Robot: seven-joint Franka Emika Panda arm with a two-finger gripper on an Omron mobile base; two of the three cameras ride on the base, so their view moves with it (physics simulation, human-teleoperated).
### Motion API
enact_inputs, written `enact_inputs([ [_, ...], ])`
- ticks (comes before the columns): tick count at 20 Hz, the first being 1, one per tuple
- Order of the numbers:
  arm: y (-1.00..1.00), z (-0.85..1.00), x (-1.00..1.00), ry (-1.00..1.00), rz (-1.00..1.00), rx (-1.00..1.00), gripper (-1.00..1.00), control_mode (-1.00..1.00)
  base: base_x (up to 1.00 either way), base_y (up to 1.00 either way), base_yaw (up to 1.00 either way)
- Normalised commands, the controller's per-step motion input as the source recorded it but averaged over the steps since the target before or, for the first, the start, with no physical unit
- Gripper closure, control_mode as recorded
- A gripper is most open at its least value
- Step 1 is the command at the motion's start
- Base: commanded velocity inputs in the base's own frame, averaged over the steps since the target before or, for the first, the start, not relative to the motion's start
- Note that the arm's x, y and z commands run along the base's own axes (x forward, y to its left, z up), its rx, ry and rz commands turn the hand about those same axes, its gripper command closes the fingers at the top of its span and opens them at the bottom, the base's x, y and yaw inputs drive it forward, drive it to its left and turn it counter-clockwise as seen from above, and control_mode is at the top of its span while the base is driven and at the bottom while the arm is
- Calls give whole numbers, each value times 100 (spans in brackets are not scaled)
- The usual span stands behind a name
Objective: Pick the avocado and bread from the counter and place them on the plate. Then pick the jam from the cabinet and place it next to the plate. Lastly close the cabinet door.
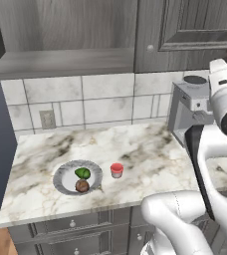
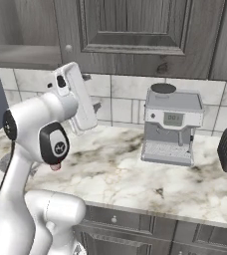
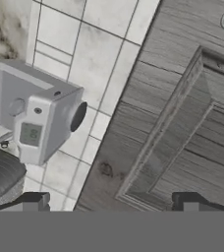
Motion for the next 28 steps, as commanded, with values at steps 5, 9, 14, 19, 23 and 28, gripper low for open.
enact_inputs([
  [5, 69, -20, -28, 2, 3, -1, -100, -100, 0, 0, 0],
  [9, 75, -25, -7, 0, 4, -5, -100, -100, 0, 0, 0],
  [14, 80, -17, 0, 0, 2, -2, -100, -100, 0, 0, 0],
  [19, 85, -17, 0, 0, 0, -6, -100, -100, 0, 0, 0],
  [23, 87, -19, 0, 0, 0, -10, -100, -100, 0, 0, 0],
  [28, 89, -25, 3, 0, 0, -23, -100, -100, 0, 0, 0],
])
